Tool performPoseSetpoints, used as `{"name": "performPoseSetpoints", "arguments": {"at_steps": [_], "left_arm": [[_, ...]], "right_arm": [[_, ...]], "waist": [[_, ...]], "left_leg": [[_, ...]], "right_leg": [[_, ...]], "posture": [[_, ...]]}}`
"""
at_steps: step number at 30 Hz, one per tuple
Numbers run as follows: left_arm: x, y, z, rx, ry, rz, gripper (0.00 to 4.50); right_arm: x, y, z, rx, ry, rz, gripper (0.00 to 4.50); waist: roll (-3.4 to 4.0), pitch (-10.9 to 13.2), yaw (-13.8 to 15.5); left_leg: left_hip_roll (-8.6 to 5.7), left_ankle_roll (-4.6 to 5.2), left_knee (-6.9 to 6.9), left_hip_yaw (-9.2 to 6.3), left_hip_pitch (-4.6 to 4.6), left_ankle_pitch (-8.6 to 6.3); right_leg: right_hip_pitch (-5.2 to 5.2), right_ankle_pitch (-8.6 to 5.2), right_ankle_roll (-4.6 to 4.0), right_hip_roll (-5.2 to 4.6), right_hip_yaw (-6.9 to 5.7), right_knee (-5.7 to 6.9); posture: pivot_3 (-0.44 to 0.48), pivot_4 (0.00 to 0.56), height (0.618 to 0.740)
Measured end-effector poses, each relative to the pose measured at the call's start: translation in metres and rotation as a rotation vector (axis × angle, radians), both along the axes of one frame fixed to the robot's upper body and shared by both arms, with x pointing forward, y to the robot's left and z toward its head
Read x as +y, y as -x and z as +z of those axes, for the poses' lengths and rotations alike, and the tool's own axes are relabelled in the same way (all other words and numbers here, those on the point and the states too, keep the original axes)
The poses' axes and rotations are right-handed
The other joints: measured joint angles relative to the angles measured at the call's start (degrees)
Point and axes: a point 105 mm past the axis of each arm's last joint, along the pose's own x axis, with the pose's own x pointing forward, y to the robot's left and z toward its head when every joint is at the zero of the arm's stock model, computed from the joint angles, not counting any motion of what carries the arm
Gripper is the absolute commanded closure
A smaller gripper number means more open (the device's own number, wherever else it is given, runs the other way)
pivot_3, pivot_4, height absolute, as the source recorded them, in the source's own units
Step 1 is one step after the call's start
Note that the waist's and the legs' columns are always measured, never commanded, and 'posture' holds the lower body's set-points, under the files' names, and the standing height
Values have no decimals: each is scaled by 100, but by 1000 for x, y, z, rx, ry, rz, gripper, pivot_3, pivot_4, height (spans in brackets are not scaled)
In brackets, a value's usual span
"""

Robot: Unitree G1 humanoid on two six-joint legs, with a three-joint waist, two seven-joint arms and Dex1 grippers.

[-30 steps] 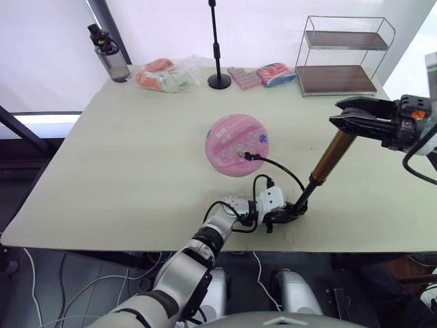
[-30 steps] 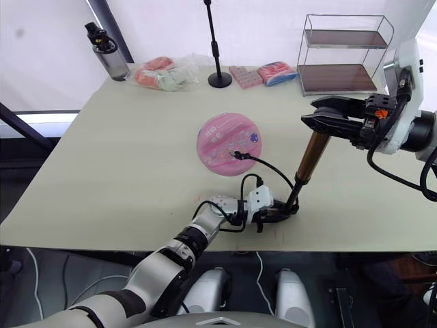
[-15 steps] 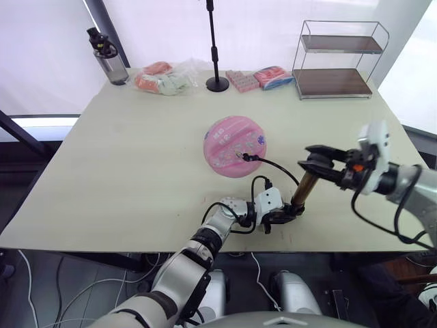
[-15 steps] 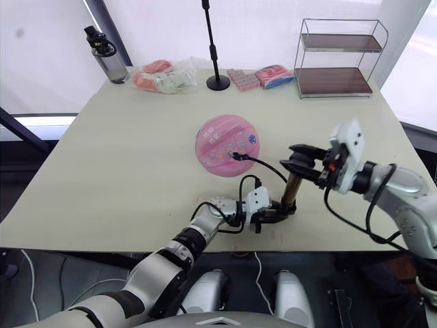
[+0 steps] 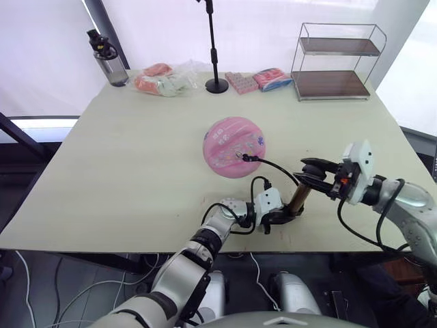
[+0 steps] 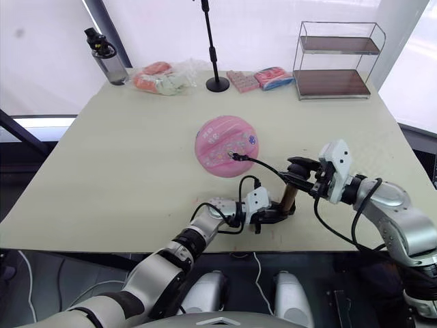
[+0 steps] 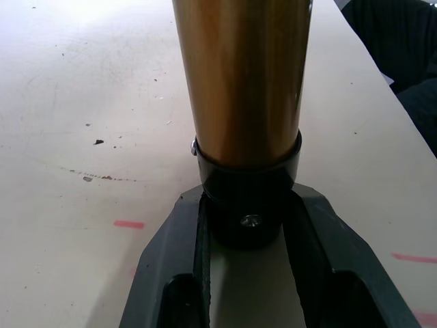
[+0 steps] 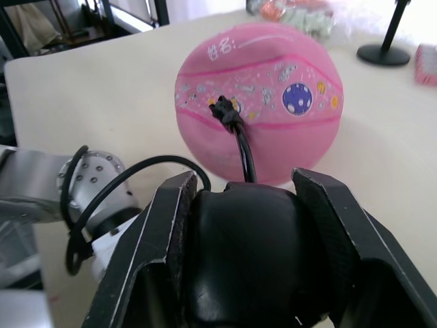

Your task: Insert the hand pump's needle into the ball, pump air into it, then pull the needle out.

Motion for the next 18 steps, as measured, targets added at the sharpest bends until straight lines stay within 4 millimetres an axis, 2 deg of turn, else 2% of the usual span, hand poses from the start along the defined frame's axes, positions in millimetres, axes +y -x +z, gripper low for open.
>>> {"name": "performPoseSetpoints", "arguments": {"at_steps": [2, 7, 9, 15, 18], "left_arm": [[-2, 0, 2, -2, 9, -6, 3432], [-3, 0, 4, -7, 13, -15, 3432], [-3, 1, 3, -8, 12, -16, 3432], [-3, 0, 4, -9, 12, -16, 3432], [-5, 1, 5, -12, 18, -19, 3432]], "right_arm": [[-5, -1, 14, 18, -17, 1, 2667], [-12, 5, 75, -64, -40, 40, 2667], [-14, 8, 94, -93, -46, 50, 2667], [-18, 14, 123, -121, -49, 61, 2667], [-20, 14, 129, -74, -33, 62, 2667]], "waist": [[15, 26, 12], [32, 47, 14], [28, 50, 13], [36, 57, 12], [49, 77, 14]], "left_leg": [[-4, 0, 0, -1, -10, 0], [-8, 0, -1, 1, -18, 0], [-8, 0, -1, 0, -18, 0], [-10, 0, -1, 6, -17, 0], [-16, 0, 2, 10, -25, 0]], "right_leg": [[-6, 0, 0, -2, 0, 0], [-10, 0, 0, -6, 0, -2], [-10, 0, 0, -7, 0, -3], [-11, 0, 0, -15, 0, -3], [-16, 0, 2, -24, 1, -3]], "posture": [[0, 150, 731], [0, 150, 731], [0, 150, 731], [0, 150, 731], [0, 150, 731]]}}
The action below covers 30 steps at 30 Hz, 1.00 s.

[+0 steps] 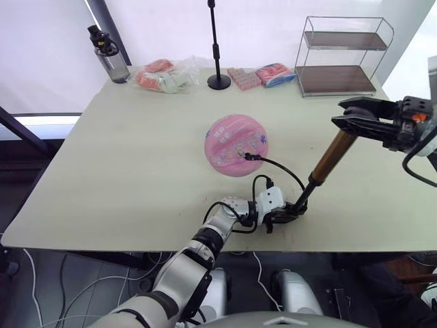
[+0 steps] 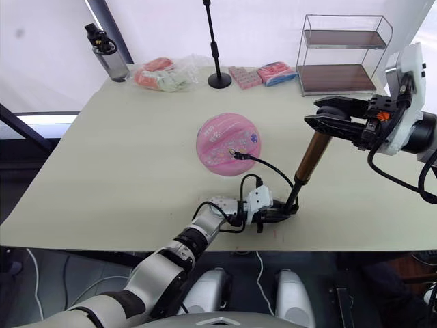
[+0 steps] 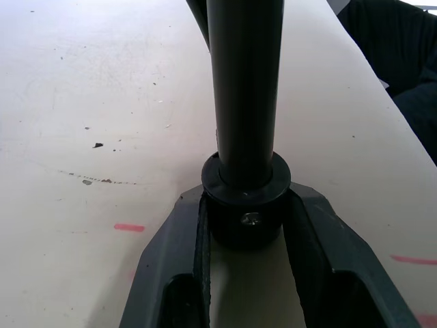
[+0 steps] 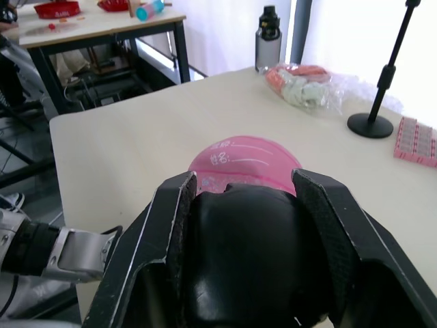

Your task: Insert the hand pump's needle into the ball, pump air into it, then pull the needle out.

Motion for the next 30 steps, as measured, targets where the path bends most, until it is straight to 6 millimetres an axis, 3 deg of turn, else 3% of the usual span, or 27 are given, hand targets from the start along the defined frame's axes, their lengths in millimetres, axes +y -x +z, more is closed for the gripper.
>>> {"name": "performPoseSetpoints", "arguments": {"at_steps": [7, 18, 22, 24, 25, 30], "left_arm": [[-1, 1, -1, -3, -6, -7, 3432], [2, 0, -4, 1, -20, 6, 3432], [3, 0, -5, 2, -23, 7, 3432], [3, 0, -5, 3, -24, 9, 3432], [3, 1, -6, 3, -25, 8, 3432], [4, 0, -7, 5, -28, 13, 3432]], "right_arm": [[3, 2, -10, 7, 22, -4, 2667], [18, -2, -93, 41, 66, -43, 2667], [21, -2, -106, 49, 81, -47, 2667], [24, -3, -124, 59, 93, -66, 2667], [24, -1, -142, 72, 120, -81, 2667], [26, -1, -143, 50, 109, -86, 2667]], "waist": [[1, -1, 7], [-42, -57, -8], [-48, -63, -12], [-49, -66, -11], [-51, -72, -8], [-63, -89, -14]], "left_leg": [[-7, 0, -2, -5, -1, 0], [2, 0, -3, -3, 21, 0], [3, 0, -3, -4, 25, 0], [4, 0, -3, -6, 26, 0], [4, 0, -3, -7, 26, 0], [5, -1, -3, -7, 29, 0]], "right_leg": [[2, 2, 7, -3, 0, -1], [15, -2, 7, 4, -3, -1], [17, -2, 6, 5, -4, -1], [17, -3, 5, 5, -5, -1], [18, -3, 5, 6, -6, -1], [20, -3, 5, 6, -6, 0]], "posture": [[0, 150, 731], [0, 150, 731], [0, 150, 731], [0, 150, 731], [0, 150, 731], [0, 150, 731]]}}
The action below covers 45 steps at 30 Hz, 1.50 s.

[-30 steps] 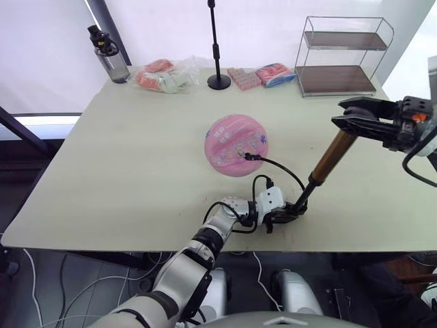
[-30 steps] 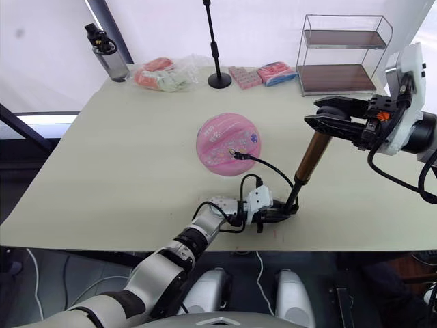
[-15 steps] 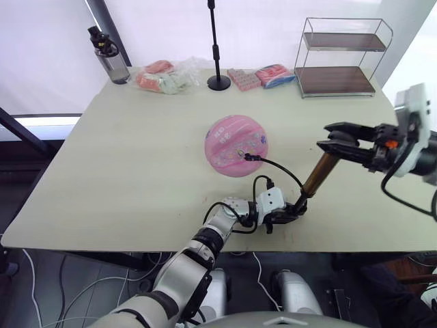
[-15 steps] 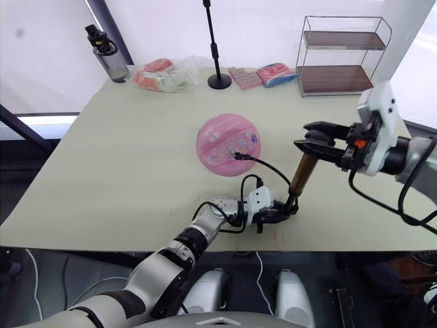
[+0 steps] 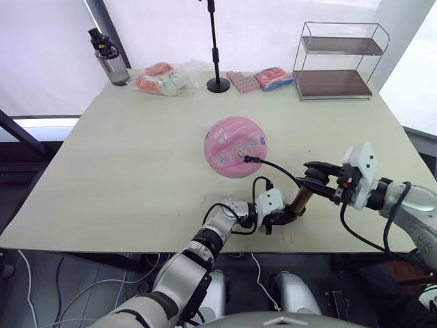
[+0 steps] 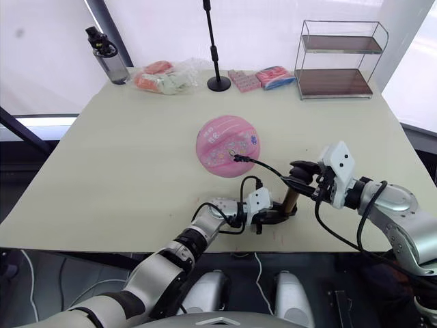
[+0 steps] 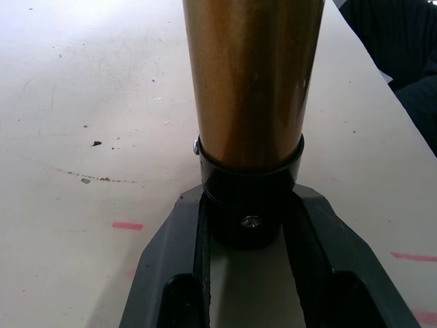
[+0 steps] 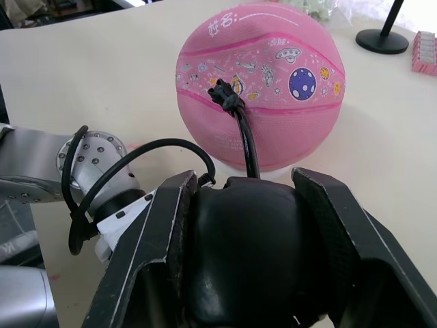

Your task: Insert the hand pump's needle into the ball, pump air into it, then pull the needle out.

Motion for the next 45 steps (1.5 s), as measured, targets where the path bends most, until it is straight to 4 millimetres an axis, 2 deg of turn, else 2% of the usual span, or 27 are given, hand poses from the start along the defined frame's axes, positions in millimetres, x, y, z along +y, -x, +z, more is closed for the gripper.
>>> {"name": "performPoseSetpoints", "arguments": {"at_steps": [5, 8, 9, 12, 16, 21, 23, 27, 30, 45], "left_arm": [[-1, 0, 1, 2, 9, -3, 3432], [-3, 0, 3, 2, 18, -5, 3432], [-4, 0, 4, 1, 21, -7, 3432], [-4, 0, 4, 0, 21, -7, 3432], [-4, 0, 4, 0, 22, -7, 3432], [-4, 0, 4, 0, 22, -7, 3432], [-4, 0, 4, 0, 22, -7, 3432], [-4, 0, 4, 0, 21, -9, 3432], [-4, 0, 4, 0, 19, -10, 3432], [-1, 0, 1, 3, 8, -1, 3432]], "right_arm": [[-5, -4, 13, 35, -34, 0, 2667], [-8, -8, 29, 46, -43, 16, 2667], [-10, -9, 49, 28, -43, 37, 2667], [-11, -8, 69, 6, -54, 64, 2667], [-16, -3, 115, -65, -45, 101, 2667], [-19, -1, 137, -72, -57, 111, 2667], [-20, 0, 139, -73, -55, 111, 2667], [-21, 1, 134, -68, -48, 105, 2667], [-21, 1, 121, -56, -43, 92, 2667], [-9, -9, 12, -25, -22, 41, 2667]], "waist": [[11, 14, 9], [34, 39, 13], [46, 50, 14], [46, 55, 16], [56, 67, 15], [57, 67, 13], [55, 68, 17], [55, 66, 16], [49, 61, 13], [6, 24, 3]], "left_leg": [[-2, 0, 0, -2, -7, 0], [-8, 0, 1, 0, -17, 0], [-11, 0, 0, 0, -20, 0], [-10, 0, 1, -3, -20, 0], [-9, 1, 2, -4, -20, 0], [-9, 0, 3, 1, -21, 0], [-9, 1, 2, -2, -21, 0], [-9, 0, 2, -2, -20, 0], [-7, 0, 2, 0, -18, 0], [-3, 0, 2, 0, 0, 0]], "right_leg": [[-2, 0, -1, -2, 0, 0], [-8, 1, 0, -6, 1, 0], [-9, 1, 0, -7, 2, -1], [-9, 1, 0, -7, 0, -1], [-9, 0, -1, -8, -1, -1], [-10, 1, 0, -10, 2, -1], [-10, 0, -1, -9, 0, -1], [-10, 0, -1, -8, 0, -1], [-9, 0, 0, -7, 1, -1], [2, 1, 1, -2, 0, 0]], "posture": [[0, 150, 731], [0, 150, 731], [0, 150, 731], [0, 150, 731], [0, 150, 731], [0, 150, 731], [0, 150, 731], [0, 150, 731], [0, 150, 731], [0, 150, 731]]}}
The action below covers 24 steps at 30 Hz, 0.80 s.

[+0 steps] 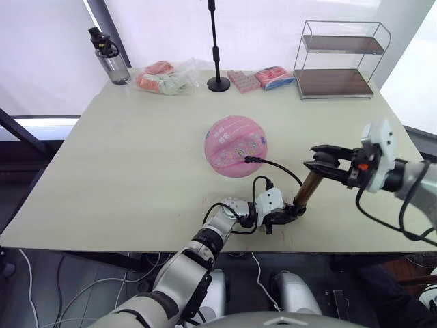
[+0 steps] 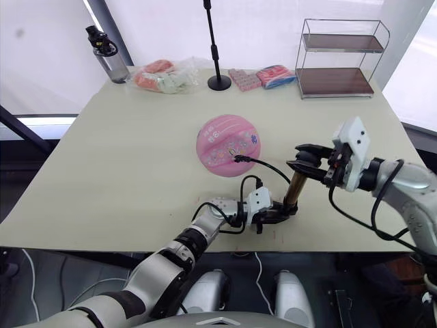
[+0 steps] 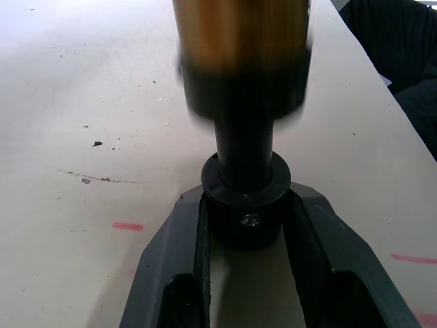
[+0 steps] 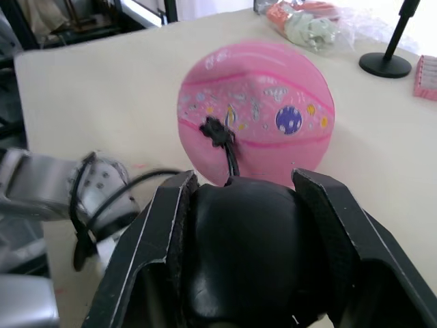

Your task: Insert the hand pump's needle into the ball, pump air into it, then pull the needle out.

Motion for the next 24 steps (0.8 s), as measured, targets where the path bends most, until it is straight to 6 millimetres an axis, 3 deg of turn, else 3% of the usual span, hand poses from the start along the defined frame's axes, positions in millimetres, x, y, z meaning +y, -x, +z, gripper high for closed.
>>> {"name": "performPoseSetpoints", "arguments": {"at_steps": [2, 5, 11, 13, 19, 24], "left_arm": [[0, 0, 0, 0, -2, 0, 3432], [1, 0, -1, 0, -5, 3, 3432], [0, 0, 1, -2, 2, -2, 3432], [-1, 0, 2, -3, 9, -9, 3432], [-2, 1, 3, -2, 12, -17, 3432], [-2, 1, 3, -2, 11, -16, 3432]], "right_arm": [[1, 3, -14, -3, -3, -1, 2667], [2, 6, -16, -38, 7, 17, 2667], [-1, 1, 0, -9, 12, 23, 2667], [-6, -1, 12, 13, 5, 25, 2667], [-14, 4, 77, -50, -33, 64, 2667], [-20, 12, 113, -80, -31, 83, 2667]], "waist": [[-8, -5, 0], [-8, -13, -11], [2, 6, 1], [18, 23, 8], [32, 44, 12], [36, 48, 11]], "left_leg": [[1, 0, -1, -2, 1, 0], [2, 0, -1, -2, 4, 0], [3, 0, 0, -3, -3, 0], [-1, 0, 0, -2, -16, 0], [-6, 0, -4, -4, -21, 0], [-5, 0, -3, -2, -20, 0]], "right_leg": [[1, 0, 0, 2, -1, 0], [3, 0, -1, 2, 0, 0], [-2, 0, -2, 3, -1, 0], [-10, 0, -2, -1, 0, 0], [-11, 0, -3, -5, -1, 0], [-12, 0, -3, -6, -1, -1]], "posture": [[0, 150, 731], [0, 150, 731], [0, 150, 731], [0, 150, 731], [0, 150, 731], [0, 150, 731]]}}
